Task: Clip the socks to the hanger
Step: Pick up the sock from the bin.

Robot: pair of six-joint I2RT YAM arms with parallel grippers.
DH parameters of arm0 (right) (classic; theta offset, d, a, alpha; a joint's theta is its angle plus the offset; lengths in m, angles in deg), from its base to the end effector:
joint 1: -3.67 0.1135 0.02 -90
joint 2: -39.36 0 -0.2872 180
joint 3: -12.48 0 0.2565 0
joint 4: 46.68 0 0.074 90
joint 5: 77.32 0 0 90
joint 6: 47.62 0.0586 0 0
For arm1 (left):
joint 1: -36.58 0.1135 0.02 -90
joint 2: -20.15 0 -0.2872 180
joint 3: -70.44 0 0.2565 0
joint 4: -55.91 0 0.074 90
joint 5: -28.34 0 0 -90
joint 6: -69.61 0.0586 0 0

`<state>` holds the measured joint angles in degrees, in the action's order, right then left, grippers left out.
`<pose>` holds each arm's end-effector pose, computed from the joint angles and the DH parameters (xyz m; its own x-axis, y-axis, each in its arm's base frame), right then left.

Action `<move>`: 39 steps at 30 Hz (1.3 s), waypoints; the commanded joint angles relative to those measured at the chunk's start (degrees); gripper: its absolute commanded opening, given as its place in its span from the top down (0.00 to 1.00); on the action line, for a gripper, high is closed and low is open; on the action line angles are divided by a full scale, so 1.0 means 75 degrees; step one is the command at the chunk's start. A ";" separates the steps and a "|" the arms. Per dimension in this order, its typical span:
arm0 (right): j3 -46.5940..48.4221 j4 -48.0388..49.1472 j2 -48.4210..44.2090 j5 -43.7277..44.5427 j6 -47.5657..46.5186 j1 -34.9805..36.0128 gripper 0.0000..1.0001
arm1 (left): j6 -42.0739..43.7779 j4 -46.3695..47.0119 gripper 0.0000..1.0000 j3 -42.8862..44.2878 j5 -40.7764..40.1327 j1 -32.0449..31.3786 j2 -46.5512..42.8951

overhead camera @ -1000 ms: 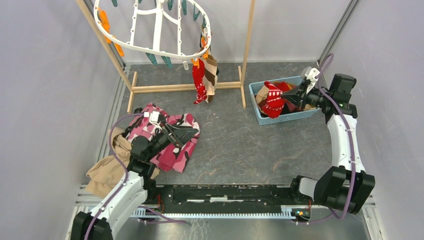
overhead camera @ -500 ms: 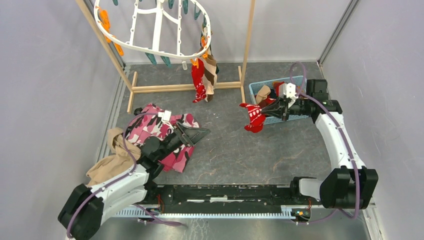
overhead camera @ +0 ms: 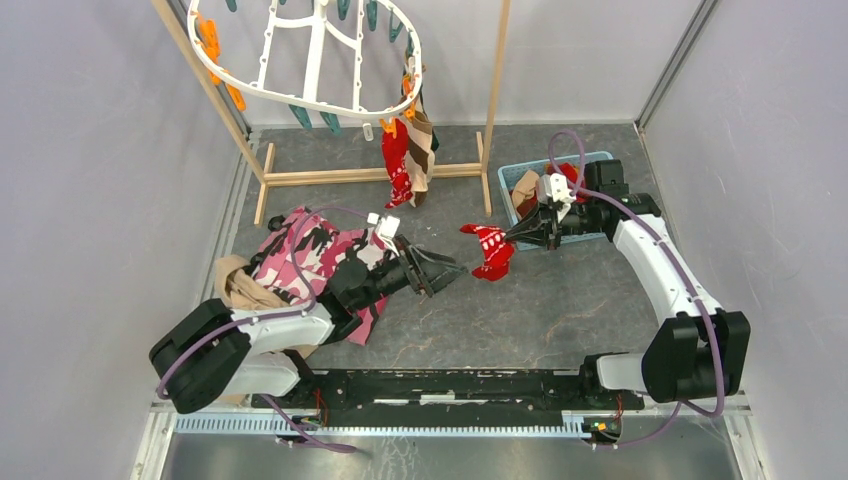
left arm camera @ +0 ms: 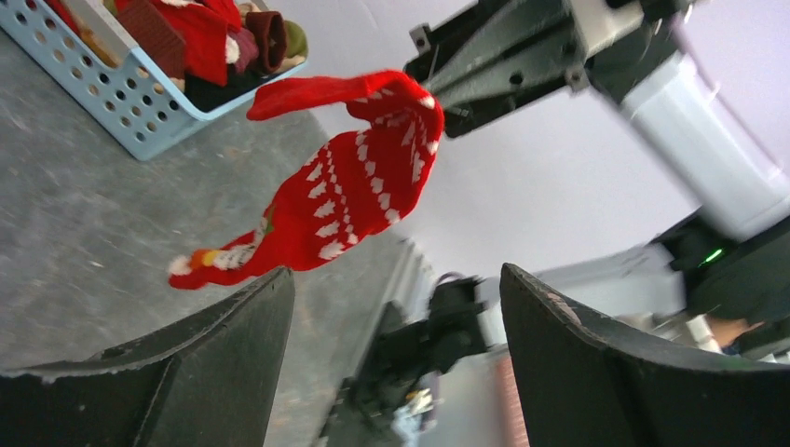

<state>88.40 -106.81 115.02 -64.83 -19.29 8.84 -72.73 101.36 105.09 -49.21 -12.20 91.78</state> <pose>0.2427 0.0794 0.3180 0.0380 -0.1877 -0.9815 -0.9991 0.0127 -0.0411 0.1646 -0.2070 0.2511 -0.6334 -0.4501 -0.6294 0.6114 0.2074 -0.7636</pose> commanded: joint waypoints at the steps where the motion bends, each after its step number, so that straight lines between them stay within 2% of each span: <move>1: 0.0200 -0.0008 0.0049 -0.0421 0.0177 0.0124 1.00 | 0.3818 -0.0377 0.13 0.0135 0.0379 -0.0158 0.0011; 8: 0.0203 0.0177 0.0118 -0.0440 0.0515 0.0294 1.00 | 0.7220 -0.0189 0.13 0.0247 0.1051 -0.0528 0.0955; 12: 0.0204 0.0235 0.0165 -0.0393 0.0598 0.0349 1.00 | 0.7874 -0.0125 0.16 0.0750 0.0853 -0.0641 0.1795; 15: 0.0201 0.0280 0.0189 -0.0347 0.0657 0.0361 0.99 | 0.7844 -0.0027 0.25 0.1054 0.1015 -0.0650 0.2258; 19: 0.0172 0.0368 0.0265 -0.0273 0.0758 0.0378 0.99 | 0.7241 0.0342 0.43 0.1230 0.1244 -0.0680 0.2677; 21: 0.0166 0.0366 0.0315 -0.0238 0.0758 0.0398 0.99 | 0.7019 0.0646 0.60 0.1218 0.1266 -0.0692 0.2837; 22: 0.0168 0.0372 0.0325 -0.0213 0.0758 0.0400 0.99 | 0.6672 0.0741 0.68 0.1199 0.1234 -0.0692 0.2897; 24: 0.0169 0.0390 0.0346 -0.0138 0.0775 0.0415 0.97 | 0.6249 0.0991 0.90 0.1116 0.1210 -0.0688 0.2987; 25: 0.0175 0.0413 0.0365 -0.0072 0.0797 0.0415 0.95 | 0.5973 0.1162 0.97 0.1029 0.1172 -0.0692 0.2989; 29: 0.0105 0.1375 0.0338 0.0977 0.1927 0.0435 0.84 | 0.4363 0.2166 0.98 0.0489 0.1207 -0.0662 0.2844; 32: 0.0074 0.2156 0.0166 0.2155 0.2559 0.0460 0.71 | 0.2194 0.2807 0.98 0.0107 0.1200 -0.0523 0.2737; 36: 0.0385 0.2432 -0.0145 0.3015 0.2319 0.0463 0.49 | -0.1697 0.3547 0.98 -0.0074 0.1822 0.0049 0.3066; 39: 0.0370 0.2072 -0.0528 0.2544 0.1139 0.0532 0.34 | -0.3825 0.5075 0.98 -0.0212 0.2065 0.0230 0.3714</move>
<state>88.51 -92.50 116.03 -47.02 -3.55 12.12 -71.33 121.75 104.67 -37.48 -12.24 115.17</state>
